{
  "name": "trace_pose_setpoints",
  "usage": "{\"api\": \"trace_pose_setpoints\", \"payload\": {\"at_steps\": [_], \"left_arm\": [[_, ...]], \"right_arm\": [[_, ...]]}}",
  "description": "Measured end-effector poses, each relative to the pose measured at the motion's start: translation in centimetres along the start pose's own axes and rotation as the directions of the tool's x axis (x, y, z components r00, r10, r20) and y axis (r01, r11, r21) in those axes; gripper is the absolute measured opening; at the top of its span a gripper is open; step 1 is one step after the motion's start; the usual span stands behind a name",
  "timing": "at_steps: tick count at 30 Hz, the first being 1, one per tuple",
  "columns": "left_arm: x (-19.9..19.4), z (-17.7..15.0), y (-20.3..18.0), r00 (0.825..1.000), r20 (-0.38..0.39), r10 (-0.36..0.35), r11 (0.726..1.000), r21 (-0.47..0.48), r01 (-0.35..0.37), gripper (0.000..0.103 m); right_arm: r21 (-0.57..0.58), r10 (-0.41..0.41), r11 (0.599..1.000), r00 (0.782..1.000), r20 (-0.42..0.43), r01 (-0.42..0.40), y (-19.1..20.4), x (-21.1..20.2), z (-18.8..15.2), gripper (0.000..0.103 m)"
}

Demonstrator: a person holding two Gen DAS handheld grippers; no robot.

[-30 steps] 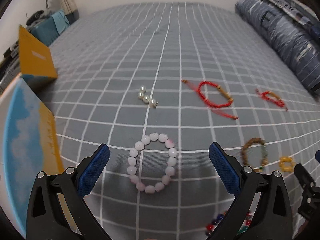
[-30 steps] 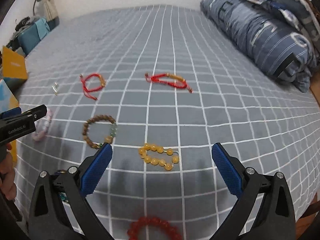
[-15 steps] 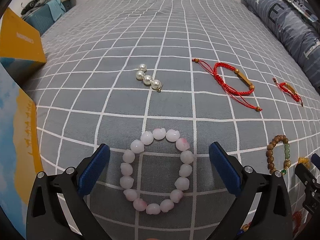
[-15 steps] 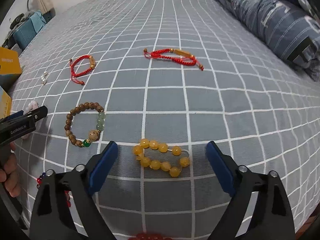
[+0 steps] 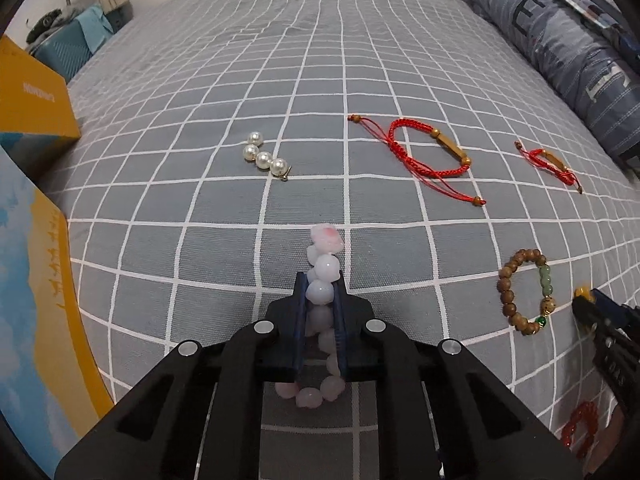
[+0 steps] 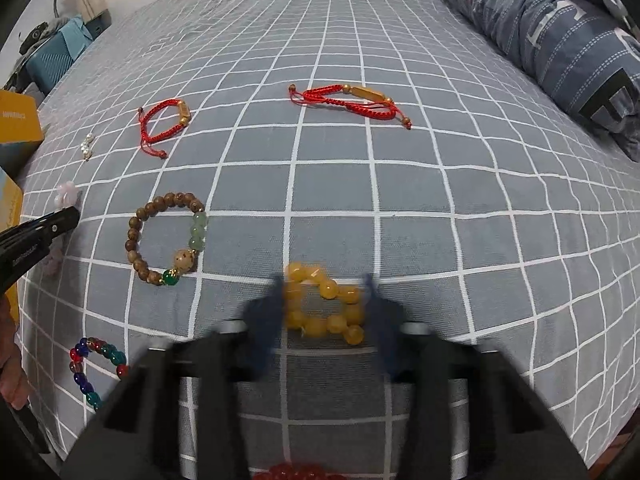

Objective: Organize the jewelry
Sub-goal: 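Grasp pink-white bracelet with left tool while right tool grasps yellow amber bracelet, then carry both held bracelets over to the open white box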

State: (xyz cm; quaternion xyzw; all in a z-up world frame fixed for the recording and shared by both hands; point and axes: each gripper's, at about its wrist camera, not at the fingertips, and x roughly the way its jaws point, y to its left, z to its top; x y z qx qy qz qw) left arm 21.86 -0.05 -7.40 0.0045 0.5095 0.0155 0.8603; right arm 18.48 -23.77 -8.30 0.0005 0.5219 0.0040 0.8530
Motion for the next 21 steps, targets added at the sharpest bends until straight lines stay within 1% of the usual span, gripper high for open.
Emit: {"api": "trace_pose_setpoints", "payload": {"at_steps": [1,4,9,13,21], "left_arm": [[-0.2,0.0,0.0,1.0,0.004,-0.003,1.0,0.002,0.003,0.012],[-0.7,-0.2,-0.1,1.0,0.012,-0.017,1.0,0.001,0.017,0.012],[-1.5,-0.2,0.0,0.999,0.032,-0.02,1.0,-0.008,0.02,0.012],[-2.1,0.1,0.3,0.999,0.045,-0.023,1.0,-0.013,0.023,0.012],[-4.5,0.1,-0.1,0.996,0.085,-0.038,0.999,0.002,0.038,0.012]], "right_arm": [[0.001,-0.002,1.0,1.0,0.002,0.002,-0.1,-0.1,-0.1,0.009],[0.008,0.001,1.0,1.0,0.005,-0.001,-0.2,-0.3,-0.1,0.009],[0.015,0.0,1.0,1.0,0.012,0.0,-0.3,-0.6,-0.1,0.009],[0.027,-0.006,1.0,1.0,0.029,0.005,-0.6,-1.5,-0.2,0.009],[0.03,-0.025,0.999,0.997,0.07,0.023,-0.6,-3.3,-0.3,0.009]]}}
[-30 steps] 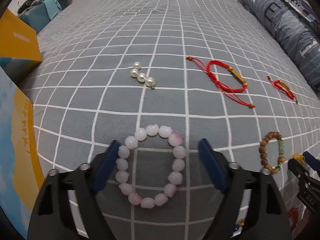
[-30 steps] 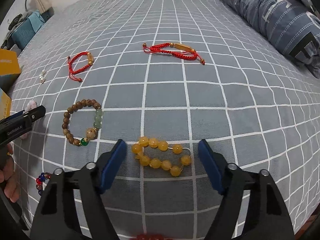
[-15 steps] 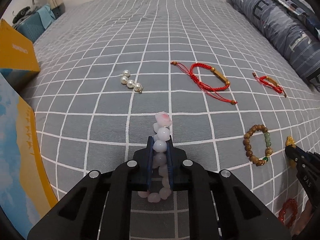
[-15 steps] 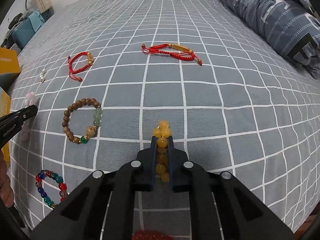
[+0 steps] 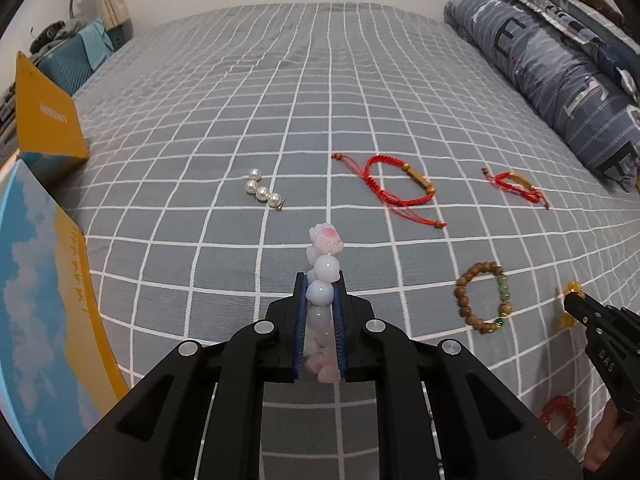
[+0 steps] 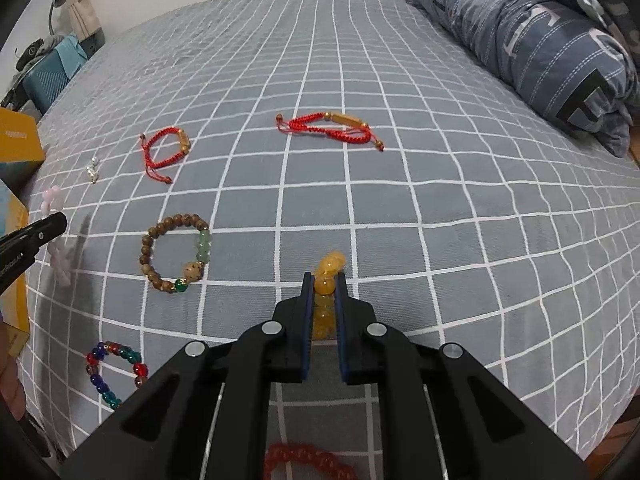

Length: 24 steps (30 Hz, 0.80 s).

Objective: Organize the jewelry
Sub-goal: 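Carry both held bracelets over to the open white box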

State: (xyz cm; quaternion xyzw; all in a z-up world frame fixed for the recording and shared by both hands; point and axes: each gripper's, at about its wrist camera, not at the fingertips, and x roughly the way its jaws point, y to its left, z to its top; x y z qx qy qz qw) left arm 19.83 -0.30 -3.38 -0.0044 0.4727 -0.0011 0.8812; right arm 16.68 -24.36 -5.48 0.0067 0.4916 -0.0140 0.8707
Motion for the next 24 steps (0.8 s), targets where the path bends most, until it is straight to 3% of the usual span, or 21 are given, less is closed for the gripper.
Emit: {"api": "trace_pose_setpoints", "payload": {"at_steps": [24], "left_arm": [[-8.8,-0.6,-0.5,0.99,0.137,0.017,1.0,-0.004,-0.017,0.012]], "right_arm": [[-0.001,0.007,1.0,0.989,0.146,-0.007,-0.1,-6.6,-0.4,0.009]]}}
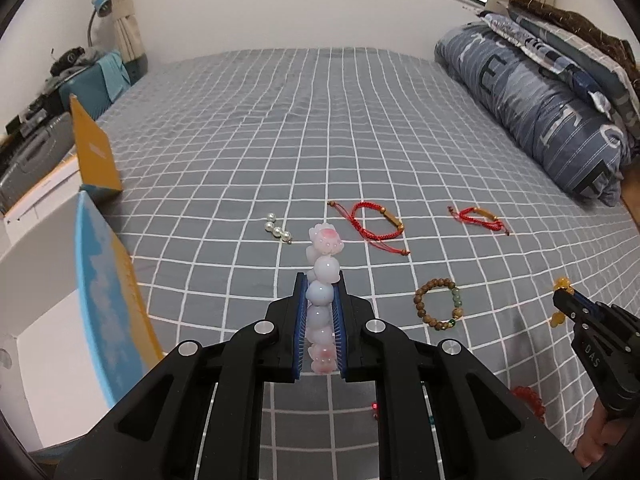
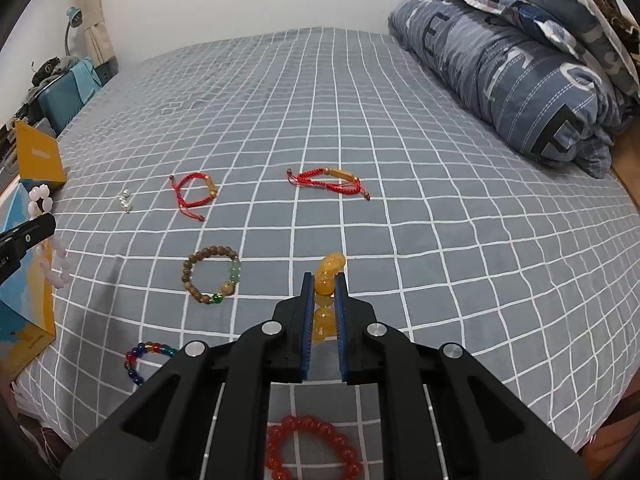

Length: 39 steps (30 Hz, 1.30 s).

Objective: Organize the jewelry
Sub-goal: 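Carry both held bracelets over to the open white box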

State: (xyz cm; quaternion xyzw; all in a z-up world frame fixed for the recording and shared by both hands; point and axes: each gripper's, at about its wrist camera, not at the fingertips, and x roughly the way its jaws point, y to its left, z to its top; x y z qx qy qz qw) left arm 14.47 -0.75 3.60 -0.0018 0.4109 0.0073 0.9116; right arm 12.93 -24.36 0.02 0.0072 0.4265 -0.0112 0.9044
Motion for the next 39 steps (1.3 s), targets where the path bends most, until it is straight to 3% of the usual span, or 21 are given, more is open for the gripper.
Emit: {"api": "trace_pose_setpoints", "payload": {"at_steps": [11,21,32,39], "left_arm": [[-3.3,0.0,1.2,0.999,0.031,0.011,1.0,-0.014,-0.011,0.012],[-6.2,-0.5,3.7,0.998,0.049,0.049,0.998,-0.046,-0.046,0.012],[-10.4,-1.7,10.0,0.991,0.08,0.106,0.986,-0.141,-0.094,0.012],[-12.5,-3.3,14.7,0.983,0.08,0.166,0.968,-0.202,-0.147,0.012]], "right_arm": [[-0.004,0.0,1.0,0.999,0.033,0.0,0.9,-2.6,0.4,0.009],[-0.036,0.037,0.999,0.997,0.064,-0.035,4.8,-4.8,1.4,0.009],[-0.098,0.119,0.989,0.988,0.093,-0.11,11.8,-6.6,3.1,0.009],[-0.178,0.195,0.968,0.976,0.095,-0.176,18.5,-7.6,3.2,0.009]]}}
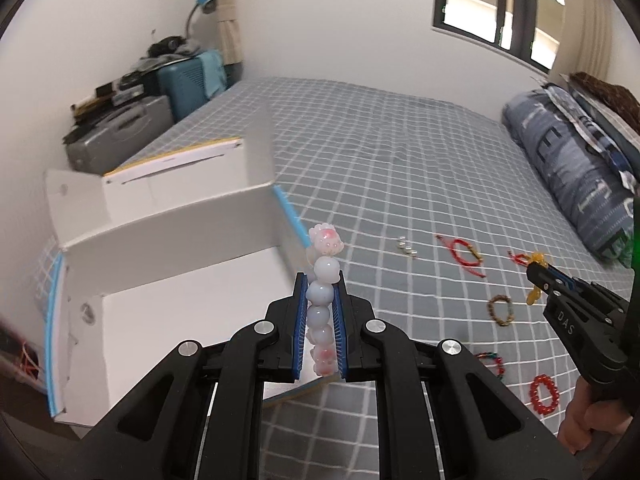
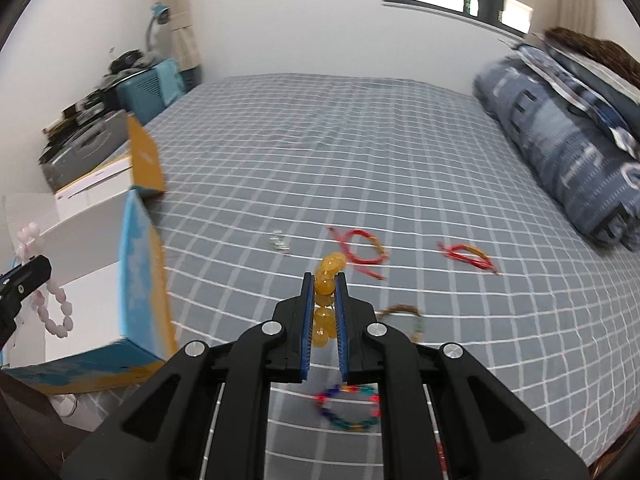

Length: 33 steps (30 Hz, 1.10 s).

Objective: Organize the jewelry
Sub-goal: 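Carry both held bracelets over to the open white box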

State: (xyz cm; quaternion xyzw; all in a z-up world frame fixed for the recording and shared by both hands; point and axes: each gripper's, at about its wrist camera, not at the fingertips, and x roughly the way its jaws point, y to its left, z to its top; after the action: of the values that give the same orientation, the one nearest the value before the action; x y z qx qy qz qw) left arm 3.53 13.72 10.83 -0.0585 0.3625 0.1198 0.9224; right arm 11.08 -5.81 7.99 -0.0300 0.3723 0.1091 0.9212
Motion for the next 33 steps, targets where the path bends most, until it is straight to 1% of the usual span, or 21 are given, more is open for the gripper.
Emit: {"api": "trace_pose_setpoints", "payload": {"at_steps": [7,12,16,21,25,28,29,33], "left_arm": [[-0.5,-0.9,5.5,0.997,-0.016,0.074,0.995,-0.069,-0.075,0.012],[-0.6,-1.6,10.2,0.991,-0.035,0.126,0.982,-0.14,-0.13,0.012],[-0.4,-2.1,12.6,0.986,-0.051,0.158,0.97,-0.177,-0.165,0.012],[0.7,-2.9,15.2,0.979,-0.1,0.18,0.956,-0.218,-0.198,0.012],[1.2,-3.4,16.5,0.975,-0.119,0.188,0.949,-0.234,-0.212,0.012],[2.0,-3.7,17.2,0.972,-0.147,0.184,0.947,-0.239,-0.215,0.012],[2.6,-3.9,17.4,0.968,-0.169,0.185,0.945,-0.239,-0.222,0.012],[4.4,-4.4,18.0,0.956,-0.237,0.174,0.942,-0.245,-0.231,0.012]], "right_arm": [[-0.053,0.084,0.995,0.996,0.006,-0.084,6.4,0.5,0.8,0.009],[-0.099,0.143,0.985,0.99,0.008,-0.142,11.1,0.4,0.8,0.009],[-0.16,0.185,0.97,0.983,-0.002,-0.183,15.1,0.6,0.4,0.009],[-0.217,0.22,0.951,0.975,-0.025,-0.22,18.9,1.4,-0.2,0.009],[-0.239,0.243,0.937,0.967,-0.072,-0.253,21.1,2.8,-0.5,0.009],[-0.248,0.232,0.933,0.963,-0.14,-0.261,22.4,4.5,-0.7,0.009],[-0.245,0.223,0.934,0.959,-0.172,-0.261,22.9,5.3,-0.7,0.009],[-0.232,0.222,0.931,0.942,-0.251,-0.281,23.6,7.4,-0.7,0.009]]}}
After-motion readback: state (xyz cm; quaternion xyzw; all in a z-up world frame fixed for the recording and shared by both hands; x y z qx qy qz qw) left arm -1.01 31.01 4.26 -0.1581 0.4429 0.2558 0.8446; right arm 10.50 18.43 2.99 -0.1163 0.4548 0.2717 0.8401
